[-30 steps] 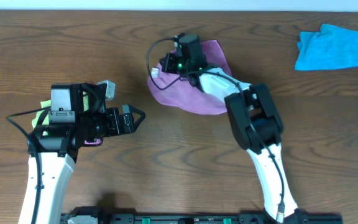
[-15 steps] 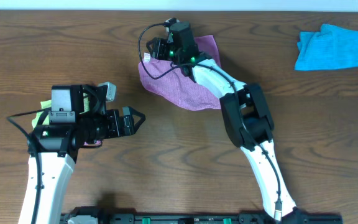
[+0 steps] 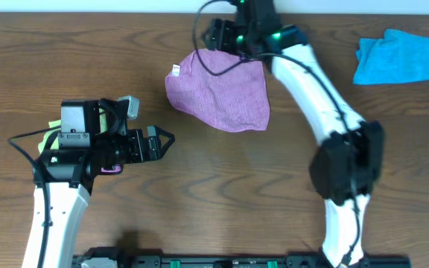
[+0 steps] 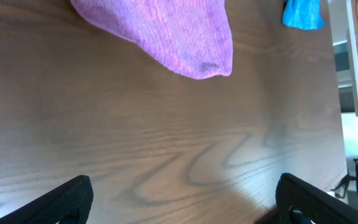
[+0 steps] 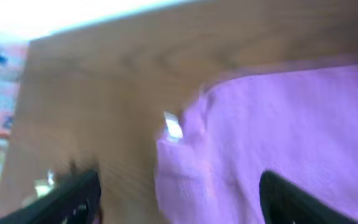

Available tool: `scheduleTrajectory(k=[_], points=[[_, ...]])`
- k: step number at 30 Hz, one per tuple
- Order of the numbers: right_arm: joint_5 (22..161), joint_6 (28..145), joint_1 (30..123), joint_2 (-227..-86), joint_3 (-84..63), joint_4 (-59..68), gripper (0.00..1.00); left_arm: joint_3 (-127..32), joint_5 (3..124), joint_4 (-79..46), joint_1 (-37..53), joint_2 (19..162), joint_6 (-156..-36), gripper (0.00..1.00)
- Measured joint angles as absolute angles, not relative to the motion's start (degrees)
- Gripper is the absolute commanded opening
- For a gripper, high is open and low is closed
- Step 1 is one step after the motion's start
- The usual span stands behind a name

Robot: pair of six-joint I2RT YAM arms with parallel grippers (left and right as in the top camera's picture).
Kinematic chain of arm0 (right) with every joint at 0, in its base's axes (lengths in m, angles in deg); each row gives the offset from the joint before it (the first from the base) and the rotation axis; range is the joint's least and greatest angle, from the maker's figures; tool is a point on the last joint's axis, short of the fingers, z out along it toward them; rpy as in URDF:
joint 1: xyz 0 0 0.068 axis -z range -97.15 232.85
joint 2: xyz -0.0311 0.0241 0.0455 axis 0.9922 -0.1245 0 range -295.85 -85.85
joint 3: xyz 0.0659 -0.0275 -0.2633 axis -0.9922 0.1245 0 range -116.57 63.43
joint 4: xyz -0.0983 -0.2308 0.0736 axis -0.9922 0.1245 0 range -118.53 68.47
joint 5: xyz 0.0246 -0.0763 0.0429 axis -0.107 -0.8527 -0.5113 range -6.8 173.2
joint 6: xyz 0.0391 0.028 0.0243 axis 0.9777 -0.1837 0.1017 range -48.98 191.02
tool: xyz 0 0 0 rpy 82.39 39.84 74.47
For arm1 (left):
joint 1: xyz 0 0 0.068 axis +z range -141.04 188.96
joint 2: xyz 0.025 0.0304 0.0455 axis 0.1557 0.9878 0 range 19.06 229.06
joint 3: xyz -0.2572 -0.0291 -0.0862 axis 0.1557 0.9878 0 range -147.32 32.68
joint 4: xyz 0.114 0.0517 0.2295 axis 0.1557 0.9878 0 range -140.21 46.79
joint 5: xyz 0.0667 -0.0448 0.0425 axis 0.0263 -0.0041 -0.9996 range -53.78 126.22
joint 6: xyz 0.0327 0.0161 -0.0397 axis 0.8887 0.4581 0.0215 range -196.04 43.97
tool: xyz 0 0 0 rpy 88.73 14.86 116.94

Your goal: Fold the cloth

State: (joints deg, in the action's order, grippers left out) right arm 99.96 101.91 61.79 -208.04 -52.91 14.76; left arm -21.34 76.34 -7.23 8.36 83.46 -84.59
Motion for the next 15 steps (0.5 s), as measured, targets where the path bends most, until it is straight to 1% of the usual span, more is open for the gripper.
scheduleTrajectory(k=[1, 4, 7, 11, 15], points=[[99.61, 101.28, 62.51, -206.25, -52.93, 20.39, 0.77, -21.34, 76.34, -7.3, 8.36, 83.46, -84.57, 0.95], [98.32, 98.13, 65.44, -202.78, -52.93, 32.26, 0.77, -21.36, 76.34, -7.25, 8.36, 83.46, -84.57, 0.95], [97.49, 95.18, 68.46, -201.64, -51.84, 38.89, 0.77, -21.36, 76.32, -7.27, 8.36, 83.44, -84.57, 0.95], [97.81, 92.88, 70.55, -201.6, -47.31, 39.17, 0.78, -21.36, 76.32, -7.25, 8.36, 83.44, -84.59, 0.95], [99.63, 92.23, 71.67, -201.62, -38.26, 33.86, 0.77, -21.36, 75.38, -7.25, 8.36, 83.44, -85.01, 0.95]])
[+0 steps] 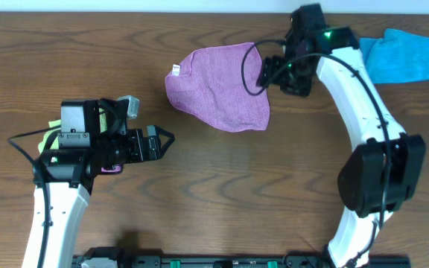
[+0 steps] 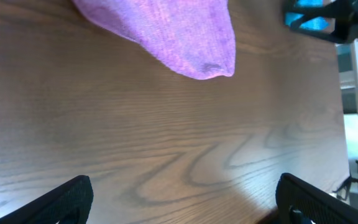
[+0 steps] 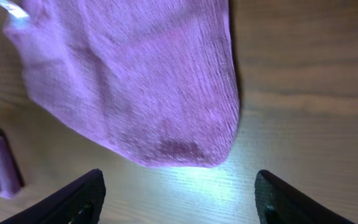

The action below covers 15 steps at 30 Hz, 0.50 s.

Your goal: Fold the cloth

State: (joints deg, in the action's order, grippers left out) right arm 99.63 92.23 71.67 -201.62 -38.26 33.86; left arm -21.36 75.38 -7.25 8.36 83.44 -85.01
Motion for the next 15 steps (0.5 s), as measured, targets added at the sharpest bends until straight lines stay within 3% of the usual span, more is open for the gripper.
scheduleTrajectory(k=[10, 15], points=[[104.74, 93.52, 72.98, -201.62, -20.84, 19.32, 0.76, -21.34, 65.85, -7.25, 5.58, 83.44, -95.65, 0.95], [105.64, 94.76, 72.98, -201.6, -17.67, 14.34, 0.71, -18.37, 60.69, -17.28, 2.52, 83.28, -105.86, 0.95]])
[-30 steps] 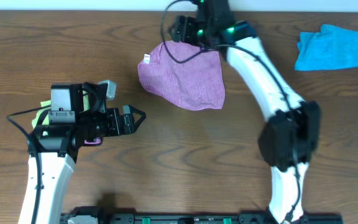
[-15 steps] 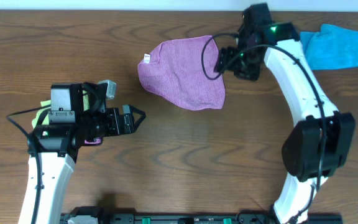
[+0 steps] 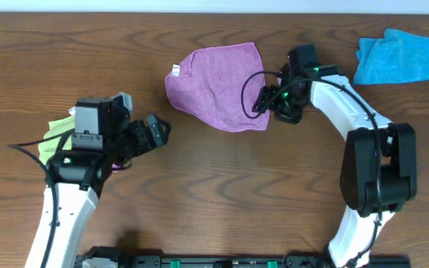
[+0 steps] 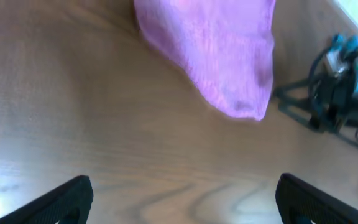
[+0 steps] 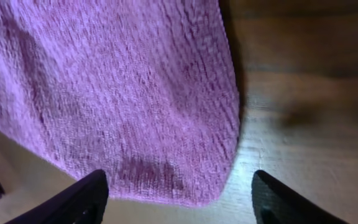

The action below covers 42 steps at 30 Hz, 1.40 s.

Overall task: Fold the cloth
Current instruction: 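Move the left gripper to the cloth's left corner and grasp it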

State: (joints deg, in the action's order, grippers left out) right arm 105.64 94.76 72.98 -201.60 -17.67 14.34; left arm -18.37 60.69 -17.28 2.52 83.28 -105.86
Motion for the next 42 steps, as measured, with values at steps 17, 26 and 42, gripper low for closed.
scheduleTrajectory(k=[17, 26, 42], points=[[107.28, 98.65, 72.98, -201.62, -13.21, 6.08, 0.58, -4.9, 60.89, -49.33, 1.65, 93.25, -126.1, 0.95], [106.56, 99.09, 72.98, -201.62, -13.21, 7.85, 0.56, -4.84, 63.9, -59.71, -1.28, 102.69, -130.8, 0.95], [105.86, 99.29, 72.98, -201.6, -13.21, 9.05, 0.41, -4.84, 63.81, -71.93, -3.27, 115.11, -133.38, 0.96]])
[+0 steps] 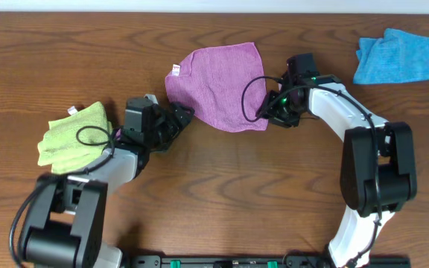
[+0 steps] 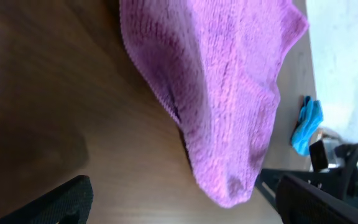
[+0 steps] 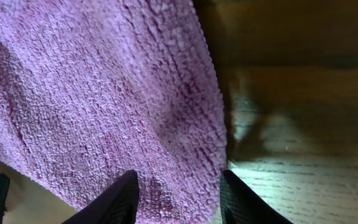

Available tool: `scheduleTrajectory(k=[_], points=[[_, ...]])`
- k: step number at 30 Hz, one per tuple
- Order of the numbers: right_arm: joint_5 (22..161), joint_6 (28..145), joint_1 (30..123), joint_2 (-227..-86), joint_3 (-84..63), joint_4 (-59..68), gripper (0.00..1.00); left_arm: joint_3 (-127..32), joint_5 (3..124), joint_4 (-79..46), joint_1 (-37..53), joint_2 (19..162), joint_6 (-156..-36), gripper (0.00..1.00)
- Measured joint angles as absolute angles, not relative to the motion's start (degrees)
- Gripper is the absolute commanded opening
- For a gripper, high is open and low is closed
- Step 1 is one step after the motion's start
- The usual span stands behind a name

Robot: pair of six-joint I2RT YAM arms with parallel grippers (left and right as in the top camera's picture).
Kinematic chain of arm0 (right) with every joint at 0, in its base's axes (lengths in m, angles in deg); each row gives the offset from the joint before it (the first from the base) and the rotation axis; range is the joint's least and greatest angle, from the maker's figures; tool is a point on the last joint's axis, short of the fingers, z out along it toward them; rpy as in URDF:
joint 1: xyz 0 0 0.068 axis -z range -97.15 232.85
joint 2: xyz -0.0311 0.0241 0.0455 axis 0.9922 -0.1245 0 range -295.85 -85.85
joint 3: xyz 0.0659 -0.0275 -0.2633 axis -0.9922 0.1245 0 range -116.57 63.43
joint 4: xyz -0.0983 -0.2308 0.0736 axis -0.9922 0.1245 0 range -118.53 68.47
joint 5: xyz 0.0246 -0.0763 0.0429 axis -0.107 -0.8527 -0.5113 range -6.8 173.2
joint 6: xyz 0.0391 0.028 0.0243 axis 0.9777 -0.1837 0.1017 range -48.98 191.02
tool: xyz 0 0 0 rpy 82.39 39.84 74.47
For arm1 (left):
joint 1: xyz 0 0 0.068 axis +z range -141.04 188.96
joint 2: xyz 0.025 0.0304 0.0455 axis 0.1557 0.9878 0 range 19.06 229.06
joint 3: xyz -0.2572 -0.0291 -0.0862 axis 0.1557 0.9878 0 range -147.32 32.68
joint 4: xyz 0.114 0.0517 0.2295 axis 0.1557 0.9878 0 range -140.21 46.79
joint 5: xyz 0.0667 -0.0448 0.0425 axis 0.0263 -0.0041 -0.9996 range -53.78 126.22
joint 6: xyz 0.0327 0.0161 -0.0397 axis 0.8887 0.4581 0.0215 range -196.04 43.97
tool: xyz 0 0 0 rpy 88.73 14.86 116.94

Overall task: Fold the cloth
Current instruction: 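Move the left gripper to the cloth's left corner and grasp it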

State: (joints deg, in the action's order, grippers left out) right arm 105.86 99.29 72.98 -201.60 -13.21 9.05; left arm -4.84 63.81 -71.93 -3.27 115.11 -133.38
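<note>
The purple cloth [image 1: 216,83] lies flat at the table's back centre, a white tag on its left corner. My left gripper [image 1: 183,117] sits low at the cloth's near-left edge. It is open wide, and the cloth [image 2: 210,93] stretches away ahead of the gripper [image 2: 182,186]. My right gripper [image 1: 263,113] is at the cloth's near-right corner. In the right wrist view this gripper [image 3: 179,177] is open, its jaws fairly close together. They straddle the cloth's [image 3: 104,93] corner, which lies between the fingers [image 3: 120,196].
A crumpled green cloth [image 1: 73,134] lies left of the left arm. A blue cloth [image 1: 399,56] sits at the back right, also visible as a blue cloth [image 2: 306,124] in the left wrist view. Bare wooden table [image 1: 229,186] lies in front.
My left gripper has moved right and down to the cloth's near-left edge, uncovering the green cloth. My right gripper's jaws have narrowed around the near-right corner.
First my right gripper hovered open at the cloth's far edge, with the left arm parked at the left. Then the right gripper stood right of the cloth, then at its near-right corner. Now both grippers sit at the cloth's near edge.
</note>
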Motion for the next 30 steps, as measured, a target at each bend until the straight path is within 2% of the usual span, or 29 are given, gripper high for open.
scheduleTrajectory(k=[5, 11, 12, 18, 30], points=[[105.77, 99.31, 72.98, -201.62, -13.21, 10.03, 0.39, -4.84, 63.66, -78.83, -3.27, 119.63, -136.09, 1.0], [105.7, 99.29, 72.98, -201.6, -13.21, 10.97, 0.39, -4.88, 63.88, -86.2, -3.27, 123.11, -138.67, 1.0], [105.7, 99.29, 72.98, -201.6, -13.21, 10.95, 0.39, -4.9, 63.92, -87.34, -3.27, 123.65, -138.97, 0.94], [105.7, 99.29, 72.98, -201.6, -13.21, 11.08, 0.38, -5.27, 63.9, -90.55, -3.27, 126.34, -140.55, 0.79], [105.73, 99.29, 72.98, -201.6, -13.21, 12.02, 0.39, -9.14, 61.28, -92.38, -3.71, 130.76, -140.72, 0.71]])
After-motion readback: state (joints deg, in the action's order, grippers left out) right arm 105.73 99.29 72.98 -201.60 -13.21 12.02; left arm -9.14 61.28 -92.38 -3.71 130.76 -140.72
